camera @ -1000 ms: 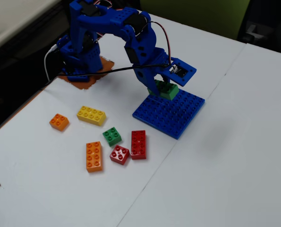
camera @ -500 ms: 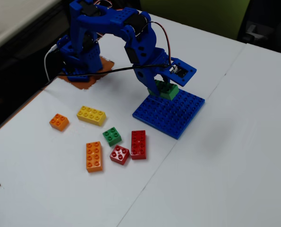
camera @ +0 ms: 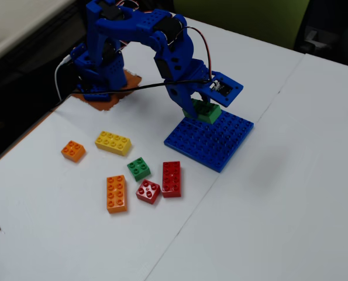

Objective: Pick up the 2x4 green block and go up the 8x8 blue block.

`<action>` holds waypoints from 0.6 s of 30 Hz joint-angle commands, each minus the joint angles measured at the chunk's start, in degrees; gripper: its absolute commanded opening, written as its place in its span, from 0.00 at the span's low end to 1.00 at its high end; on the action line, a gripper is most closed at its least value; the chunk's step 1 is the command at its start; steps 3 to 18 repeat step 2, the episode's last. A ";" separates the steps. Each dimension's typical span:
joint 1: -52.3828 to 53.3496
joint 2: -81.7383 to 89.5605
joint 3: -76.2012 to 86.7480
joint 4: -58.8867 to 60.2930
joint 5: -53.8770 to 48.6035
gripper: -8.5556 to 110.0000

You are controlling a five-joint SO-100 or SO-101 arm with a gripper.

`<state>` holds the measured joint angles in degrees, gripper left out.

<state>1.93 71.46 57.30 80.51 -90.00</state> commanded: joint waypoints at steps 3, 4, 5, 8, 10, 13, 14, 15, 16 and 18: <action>-0.53 3.96 -0.26 0.53 -0.35 0.07; -0.53 3.96 -0.26 0.53 -0.35 0.07; -0.53 3.96 -0.26 0.53 -0.35 0.07; -0.53 3.96 -0.26 0.53 -0.35 0.07; -0.53 3.96 -0.26 0.53 -0.35 0.07; -0.53 3.96 -0.26 0.53 -0.35 0.07; -0.53 3.96 -0.26 0.53 -0.35 0.07; -0.53 3.96 -0.26 0.53 -0.35 0.07; -0.53 3.96 -0.26 0.53 -0.35 0.07; -0.53 3.96 -0.26 0.53 -0.35 0.07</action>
